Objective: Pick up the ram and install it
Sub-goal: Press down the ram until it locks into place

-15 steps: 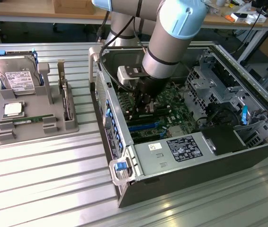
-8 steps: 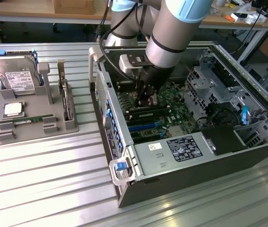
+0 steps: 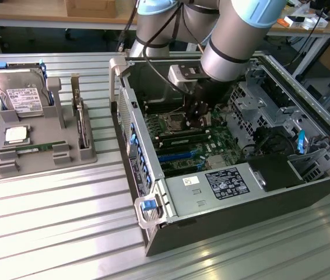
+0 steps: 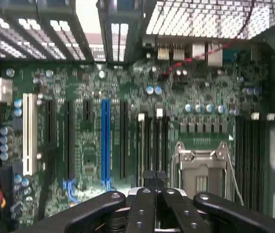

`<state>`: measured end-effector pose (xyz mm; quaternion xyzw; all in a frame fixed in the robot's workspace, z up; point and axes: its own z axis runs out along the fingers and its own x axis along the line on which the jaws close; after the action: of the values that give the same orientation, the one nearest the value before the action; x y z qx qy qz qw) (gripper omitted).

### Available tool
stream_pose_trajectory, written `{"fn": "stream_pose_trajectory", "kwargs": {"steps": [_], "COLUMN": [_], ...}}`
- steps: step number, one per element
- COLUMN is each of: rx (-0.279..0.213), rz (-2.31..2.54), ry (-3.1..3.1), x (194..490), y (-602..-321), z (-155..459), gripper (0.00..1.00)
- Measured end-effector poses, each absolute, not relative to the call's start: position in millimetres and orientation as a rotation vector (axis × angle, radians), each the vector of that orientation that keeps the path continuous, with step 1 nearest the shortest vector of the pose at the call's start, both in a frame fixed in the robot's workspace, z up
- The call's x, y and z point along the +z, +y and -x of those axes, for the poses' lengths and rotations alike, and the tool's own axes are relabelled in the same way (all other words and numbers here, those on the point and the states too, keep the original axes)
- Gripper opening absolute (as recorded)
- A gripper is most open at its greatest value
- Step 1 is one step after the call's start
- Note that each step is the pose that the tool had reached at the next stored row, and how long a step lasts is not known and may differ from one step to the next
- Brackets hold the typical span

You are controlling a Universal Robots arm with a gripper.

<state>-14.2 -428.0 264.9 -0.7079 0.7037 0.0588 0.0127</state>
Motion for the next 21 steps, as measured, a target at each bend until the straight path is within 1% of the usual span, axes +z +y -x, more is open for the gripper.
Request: {"fn": "stream_pose_trajectory", "kwargs": {"steps": [4, 6, 10, 21], "rx": [0.208, 0.213, 0.234, 0.236], "rz": [2.209, 2.210, 2.210, 2.209], "ry": [2.194, 2.194, 2.187, 2.186], "x": [265.0, 265.0, 266.6, 315.9], "y": [-428.0, -428.0, -428.0, -428.0], "z": [-25.9, -35.9, -81.1, -95.5], "gripper": [0.10, 0.10, 0.10, 0.10]}}
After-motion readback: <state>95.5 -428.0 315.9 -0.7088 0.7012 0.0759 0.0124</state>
